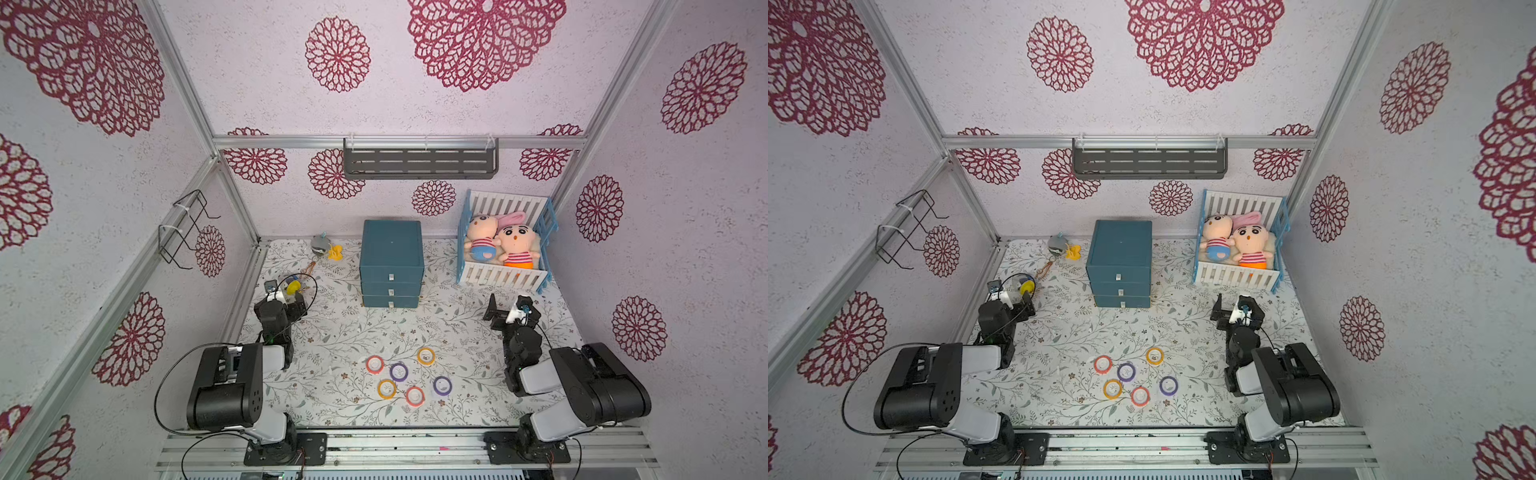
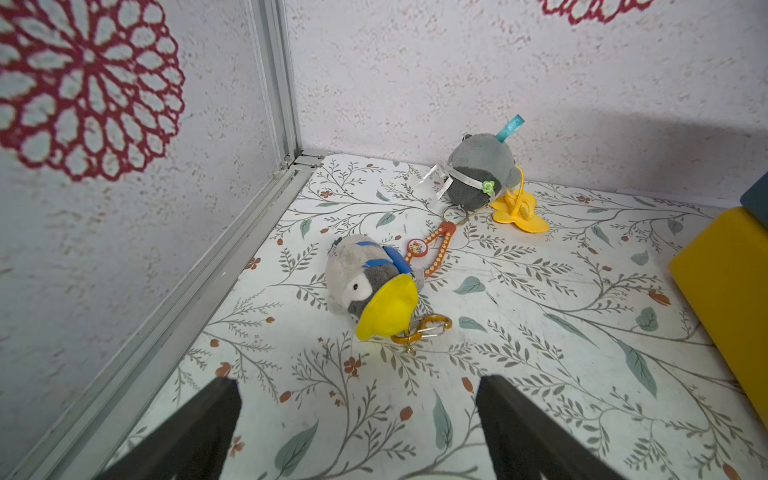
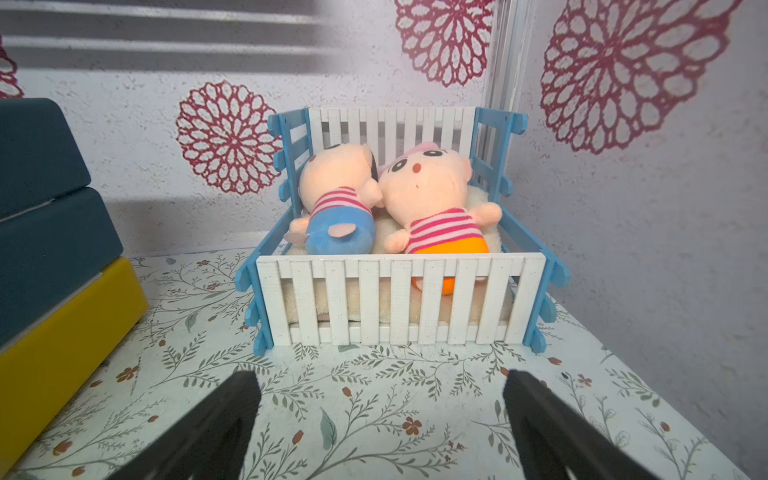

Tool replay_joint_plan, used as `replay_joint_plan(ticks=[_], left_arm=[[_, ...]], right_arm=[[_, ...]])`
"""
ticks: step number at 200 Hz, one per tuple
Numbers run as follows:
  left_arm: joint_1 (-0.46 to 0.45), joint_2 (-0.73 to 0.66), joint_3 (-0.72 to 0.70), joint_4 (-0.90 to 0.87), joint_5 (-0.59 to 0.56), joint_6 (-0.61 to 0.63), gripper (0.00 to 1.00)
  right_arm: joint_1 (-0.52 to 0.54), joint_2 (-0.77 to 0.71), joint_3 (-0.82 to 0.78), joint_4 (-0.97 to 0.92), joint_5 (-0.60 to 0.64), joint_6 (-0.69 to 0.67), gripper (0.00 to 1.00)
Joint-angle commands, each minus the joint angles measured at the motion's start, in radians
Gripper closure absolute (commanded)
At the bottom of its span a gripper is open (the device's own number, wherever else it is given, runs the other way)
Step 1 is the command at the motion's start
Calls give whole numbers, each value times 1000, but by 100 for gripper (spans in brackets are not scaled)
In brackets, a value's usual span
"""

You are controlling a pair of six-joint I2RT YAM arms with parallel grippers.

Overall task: Place the transparent tape into the drawer according to color
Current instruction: Open the drawer in the storage box.

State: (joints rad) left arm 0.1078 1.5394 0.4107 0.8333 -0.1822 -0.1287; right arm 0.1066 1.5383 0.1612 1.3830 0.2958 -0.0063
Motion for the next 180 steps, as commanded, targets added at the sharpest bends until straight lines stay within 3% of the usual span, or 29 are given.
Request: replay_joint_plan(ticks=[1,109,134,157,180], left_arm=[[12,10,18,26,-4,-6,3],[9,4,15,38,-5,-1,3],[-24,-133,99,-241,-63,3,3],[-59,-185,162,-338,-117,10,3],[-84,-215,279,-538,-58,-51,3]], right_arm=[[-6,5,10,46,14,15,1],[-6,2,24,22,-25,-1,1],[26,-111,-16,7,25,-24,1],[118,-200,-6,-51,150,-100,1],[215,-286,9,-86,278,-165,1]])
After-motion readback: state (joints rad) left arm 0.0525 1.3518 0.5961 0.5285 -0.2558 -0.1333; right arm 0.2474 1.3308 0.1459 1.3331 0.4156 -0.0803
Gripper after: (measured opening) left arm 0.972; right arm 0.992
